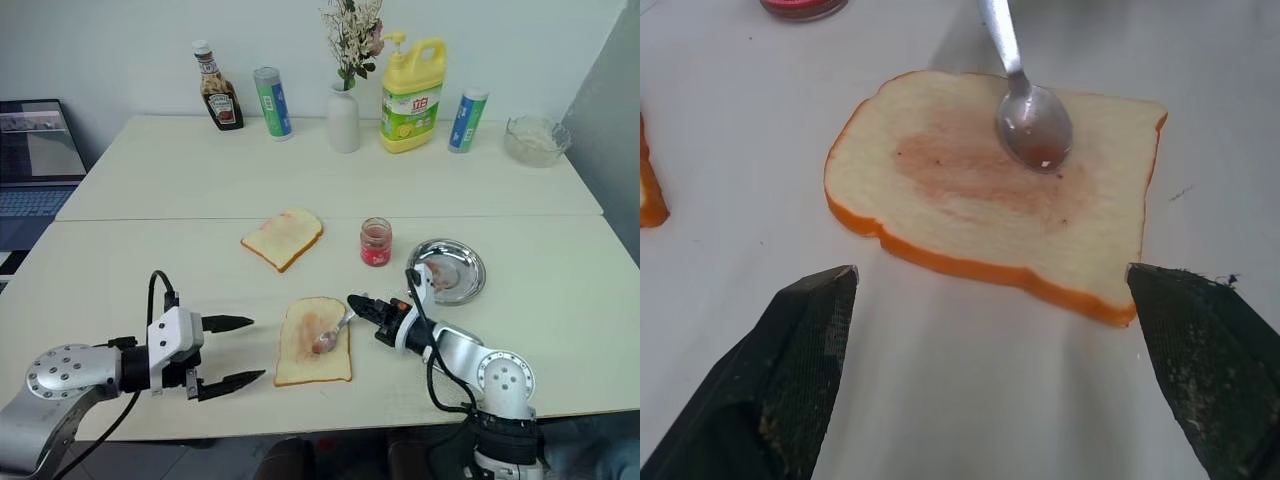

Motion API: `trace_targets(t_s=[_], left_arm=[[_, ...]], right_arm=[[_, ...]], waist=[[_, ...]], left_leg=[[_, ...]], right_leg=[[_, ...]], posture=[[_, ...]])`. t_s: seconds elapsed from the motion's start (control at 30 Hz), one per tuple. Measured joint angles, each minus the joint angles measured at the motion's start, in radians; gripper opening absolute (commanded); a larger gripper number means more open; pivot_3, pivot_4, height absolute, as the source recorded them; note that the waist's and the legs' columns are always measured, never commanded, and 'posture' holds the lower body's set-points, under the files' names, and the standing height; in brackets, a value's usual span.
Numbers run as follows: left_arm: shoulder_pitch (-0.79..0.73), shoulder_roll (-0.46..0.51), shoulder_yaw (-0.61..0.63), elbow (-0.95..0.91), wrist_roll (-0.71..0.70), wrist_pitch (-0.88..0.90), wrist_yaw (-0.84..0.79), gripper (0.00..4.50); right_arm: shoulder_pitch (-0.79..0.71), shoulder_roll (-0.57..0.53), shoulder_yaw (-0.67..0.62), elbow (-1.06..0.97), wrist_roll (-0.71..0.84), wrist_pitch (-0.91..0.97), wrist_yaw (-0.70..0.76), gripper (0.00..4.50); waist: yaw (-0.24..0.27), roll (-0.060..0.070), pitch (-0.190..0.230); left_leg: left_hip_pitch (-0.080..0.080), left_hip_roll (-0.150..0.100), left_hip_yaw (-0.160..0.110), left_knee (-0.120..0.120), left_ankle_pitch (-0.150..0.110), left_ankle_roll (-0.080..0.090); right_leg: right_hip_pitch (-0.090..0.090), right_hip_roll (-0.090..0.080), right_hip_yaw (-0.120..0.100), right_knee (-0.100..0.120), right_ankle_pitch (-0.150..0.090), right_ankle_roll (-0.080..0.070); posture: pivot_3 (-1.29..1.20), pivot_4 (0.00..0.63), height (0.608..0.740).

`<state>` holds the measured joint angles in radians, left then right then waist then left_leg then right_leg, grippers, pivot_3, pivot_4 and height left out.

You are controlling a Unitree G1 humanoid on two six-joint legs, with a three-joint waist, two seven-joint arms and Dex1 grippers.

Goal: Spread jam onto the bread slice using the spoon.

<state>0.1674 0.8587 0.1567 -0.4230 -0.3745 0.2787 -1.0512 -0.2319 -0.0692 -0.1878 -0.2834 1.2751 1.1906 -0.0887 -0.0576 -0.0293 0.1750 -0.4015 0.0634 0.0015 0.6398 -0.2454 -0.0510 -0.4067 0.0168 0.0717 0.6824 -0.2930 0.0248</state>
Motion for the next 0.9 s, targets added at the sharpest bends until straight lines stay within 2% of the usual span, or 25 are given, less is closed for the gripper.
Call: trace_targets(t_s=[0.2, 0.37, 0.57, 0.8, 0.9], left_arm=[[0.005, 0.014, -0.001, 0.000, 0.019, -0.024, -0.014, 4.50], [0.027, 0.018, 0.000, 0.001, 0.033, -0.052, -0.030, 4.50], [0.046, 0.018, 0.000, 0.001, 0.041, -0.068, -0.030, 4.50], [0.041, 0.018, 0.000, 0.001, 0.043, -0.069, -0.029, 4.50], [0.030, 0.018, -0.001, 0.002, 0.043, -0.069, -0.029, 4.50]], right_arm=[[-0.100, 0.032, 0.016, 0.055, -0.036, -0.079, -0.022, 0.04], [-0.098, 0.023, 0.057, 0.107, -0.095, -0.107, 0.012, 0.04], [-0.057, -0.075, 0.111, 0.019, -0.098, -0.070, 0.102, 0.04], [-0.144, -0.143, 0.161, -0.047, -0.246, -0.183, 0.210, 0.04], [-0.150, -0.183, 0.230, -0.086, -0.348, -0.261, 0.289, 0.04]], waist=[[0.000, 0.000, 0.000], [0.001, 0.000, 0.000], [0.000, 0.000, 0.000], [0.001, 0.000, 0.000], [0.001, 0.000, 0.000]], left_leg=[[0.000, 0.000, 0.000, 0.000, 0.000, 0.000], [-0.001, 0.000, 0.000, 0.000, 0.000, 0.000], [0.000, 0.000, 0.000, 0.000, 0.000, 0.000], [0.000, 0.000, 0.000, 0.000, 0.000, 0.000], [0.000, 0.000, 0.000, 0.000, 0.000, 0.000]], right_leg=[[0.000, 0.001, 0.000, 0.000, 0.000, 0.000], [0.000, 0.000, 0.000, -0.001, 0.000, -0.001], [0.000, 0.000, 0.000, 0.000, 0.000, -0.001], [0.000, 0.000, 0.000, 0.000, 0.000, 0.001], [0.000, 0.000, 0.000, 0.000, 0.000, 0.000]], posture=[[0.00, 0.150, 0.740], [0.00, 0.150, 0.740], [0.00, 0.150, 0.740], [0.00, 0.150, 0.740], [0.00, 0.150, 0.740]])
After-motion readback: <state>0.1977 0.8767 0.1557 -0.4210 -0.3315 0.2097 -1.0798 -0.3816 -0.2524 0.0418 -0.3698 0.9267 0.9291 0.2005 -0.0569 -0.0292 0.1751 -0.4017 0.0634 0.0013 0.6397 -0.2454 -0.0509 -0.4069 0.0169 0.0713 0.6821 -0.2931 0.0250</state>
